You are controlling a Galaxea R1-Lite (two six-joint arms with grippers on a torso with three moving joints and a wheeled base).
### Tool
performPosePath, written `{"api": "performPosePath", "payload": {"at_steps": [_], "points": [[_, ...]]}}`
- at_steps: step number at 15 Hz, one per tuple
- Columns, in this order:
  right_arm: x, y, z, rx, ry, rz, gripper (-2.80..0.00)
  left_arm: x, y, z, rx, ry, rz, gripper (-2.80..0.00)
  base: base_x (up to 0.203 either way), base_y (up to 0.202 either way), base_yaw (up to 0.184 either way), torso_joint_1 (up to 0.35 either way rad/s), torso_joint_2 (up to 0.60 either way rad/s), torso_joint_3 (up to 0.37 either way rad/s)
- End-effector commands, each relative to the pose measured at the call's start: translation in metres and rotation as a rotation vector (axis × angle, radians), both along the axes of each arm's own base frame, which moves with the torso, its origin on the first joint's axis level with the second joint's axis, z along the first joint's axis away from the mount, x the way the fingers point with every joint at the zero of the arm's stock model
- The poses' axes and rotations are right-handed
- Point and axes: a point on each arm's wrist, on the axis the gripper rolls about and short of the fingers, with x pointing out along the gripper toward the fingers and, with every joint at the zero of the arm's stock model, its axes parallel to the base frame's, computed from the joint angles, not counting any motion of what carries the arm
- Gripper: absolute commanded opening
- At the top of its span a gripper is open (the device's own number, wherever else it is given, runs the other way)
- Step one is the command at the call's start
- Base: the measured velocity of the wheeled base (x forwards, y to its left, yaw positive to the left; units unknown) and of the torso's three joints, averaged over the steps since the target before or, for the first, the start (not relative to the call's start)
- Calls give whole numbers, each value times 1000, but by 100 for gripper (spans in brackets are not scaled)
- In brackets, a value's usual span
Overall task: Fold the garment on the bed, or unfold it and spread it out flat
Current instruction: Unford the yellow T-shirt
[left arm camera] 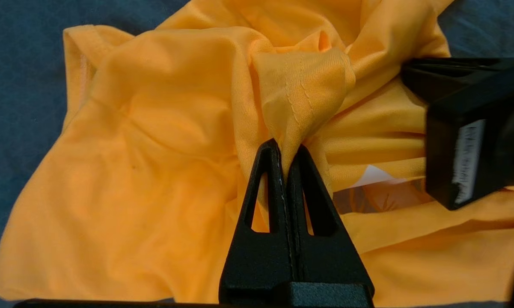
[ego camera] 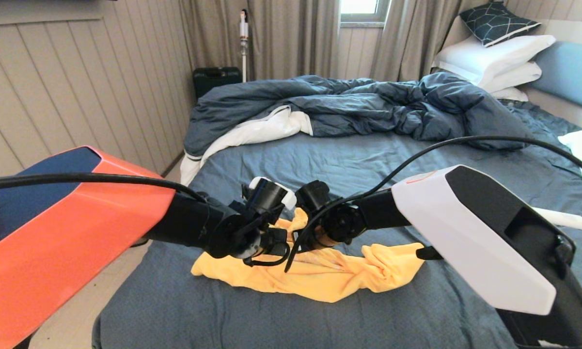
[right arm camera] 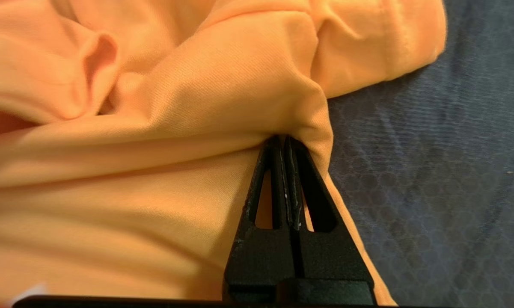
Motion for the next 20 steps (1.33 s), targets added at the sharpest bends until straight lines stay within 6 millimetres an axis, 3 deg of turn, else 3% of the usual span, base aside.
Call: {"api": "performPosePath", "payload": {"at_steps": [1,15,18,20], "points": [[2,-2,-8,-12,15,-8,-280,-1,6,5,-5,-5,14,-280,0,0,0,0,0,0],[6,-8,-11,-5,26,-31,-280,-16,26,29,-23,-27,29,-280,0,0,0,0,0,0],[5,-10,-10,-6,25,-35,-280,-38,43,44,-35,-33,31,-280,0,0,0,0,0,0],[5,-11,-11,-8,27,-39,-280,-62,56,51,-38,-22,24,-280,0,0,0,0,0,0]]}}
